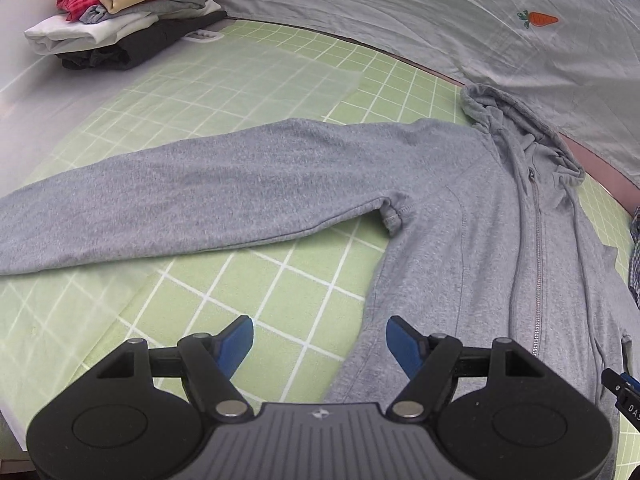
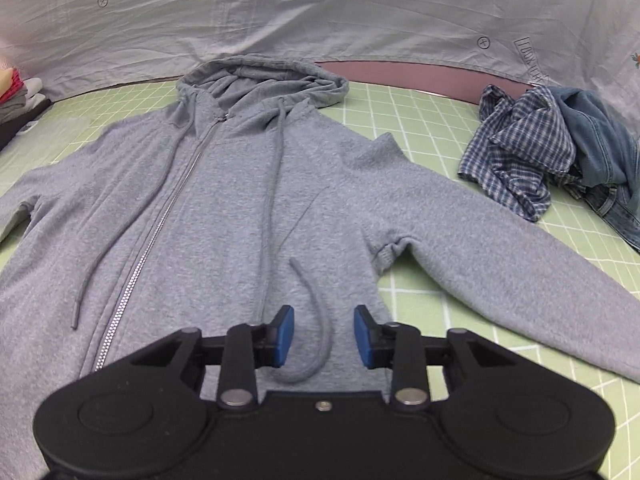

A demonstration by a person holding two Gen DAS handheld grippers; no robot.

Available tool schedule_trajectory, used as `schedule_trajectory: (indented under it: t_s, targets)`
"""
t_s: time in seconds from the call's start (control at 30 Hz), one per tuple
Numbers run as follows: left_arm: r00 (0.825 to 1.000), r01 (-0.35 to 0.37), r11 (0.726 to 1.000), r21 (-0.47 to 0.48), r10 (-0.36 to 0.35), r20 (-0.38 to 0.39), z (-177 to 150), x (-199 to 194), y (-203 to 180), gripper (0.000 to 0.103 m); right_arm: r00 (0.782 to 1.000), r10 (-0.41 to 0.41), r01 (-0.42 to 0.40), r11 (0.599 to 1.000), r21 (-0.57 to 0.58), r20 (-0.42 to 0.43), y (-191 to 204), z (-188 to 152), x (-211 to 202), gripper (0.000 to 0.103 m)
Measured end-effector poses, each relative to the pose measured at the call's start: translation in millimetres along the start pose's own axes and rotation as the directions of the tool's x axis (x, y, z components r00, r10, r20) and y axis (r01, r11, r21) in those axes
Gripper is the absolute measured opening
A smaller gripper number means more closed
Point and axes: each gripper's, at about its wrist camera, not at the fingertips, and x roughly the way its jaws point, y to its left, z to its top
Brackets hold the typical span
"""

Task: Fold clothes
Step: 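Move both open grippers over the spread grey hoodie toward its sleeves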

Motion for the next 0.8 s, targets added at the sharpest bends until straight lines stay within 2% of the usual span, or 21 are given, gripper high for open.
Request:
schedule_trajectory:
  t_s: [0.07,0.1,0.17,0.43,0.5,0.53,0.57,0.63,0.7,0.73,0.8]
  targets:
    - [1.0,0.001,1.0,-0.011,-0.001,0.007,-1.4,-4.0,5.8,0.074,1.0,0.016,-0.016,1.0,0.003,-0.014,3.5,-1.8,1.7,0.013]
    - [1.0,-0.002,1.0,-0.013,0.002,0.013,-1.6,-5.9,8.9,0.074,0.999,0.024,-0.024,1.0,0.004,-0.021,5.2,-2.8,2.6,0.012]
    - [1.0,-0.01,1.0,-0.014,0.011,0.023,-2.6,-9.4,14.5,0.074,0.999,0.041,-0.041,0.999,0.007,-0.035,8.7,-4.6,4.3,0.004]
    - [0.999,-0.031,0.998,-0.06,0.032,0.021,-8.0,-15.0,42.1,0.074,0.992,0.119,-0.123,0.989,0.079,0.051,9.1,-15.3,-51.0,0.003]
    - [0.999,-0.033,0.997,-0.076,0.034,0.016,-8.6,-14.2,49.4,0.074,0.995,0.097,-0.097,0.993,0.069,0.008,14.1,-23.3,-48.7,0.005]
    - [0.999,-0.034,0.996,-0.083,0.035,0.013,-8.4,-13.9,52.5,0.074,0.997,0.069,-0.068,0.996,0.056,-0.026,17.5,-27.3,-44.7,0.022]
    - [0.999,-0.037,0.995,-0.091,0.038,0.01,-7.8,-13.7,56.0,0.074,0.998,0.036,-0.034,0.998,0.047,-0.046,20.5,-30.4,-42.3,0.051]
    - [0.999,-0.046,0.994,-0.096,0.048,0.017,-5.3,-14.7,62.7,0.074,0.999,-0.023,0.024,0.998,0.05,-0.033,25.7,-34.0,-45.0,0.074]
    - [0.998,-0.05,0.994,-0.099,0.053,0.025,-1.5,-15.2,71.7,0.076,1.0,-0.024,0.024,0.999,0.046,-0.002,30.9,-33.7,-49.1,0.089]
    - [0.998,-0.052,0.993,-0.102,0.055,0.027,0.5,-15.0,76.4,0.077,1.0,-0.01,0.009,0.999,0.042,0.014,35.1,-33.6,-50.3,0.102]
    - [0.998,-0.055,0.993,-0.107,0.058,0.031,4.1,-13.8,87.1,0.077,1.0,0.004,-0.005,0.999,0.038,0.028,44.7,-33.7,-50.1,0.103]
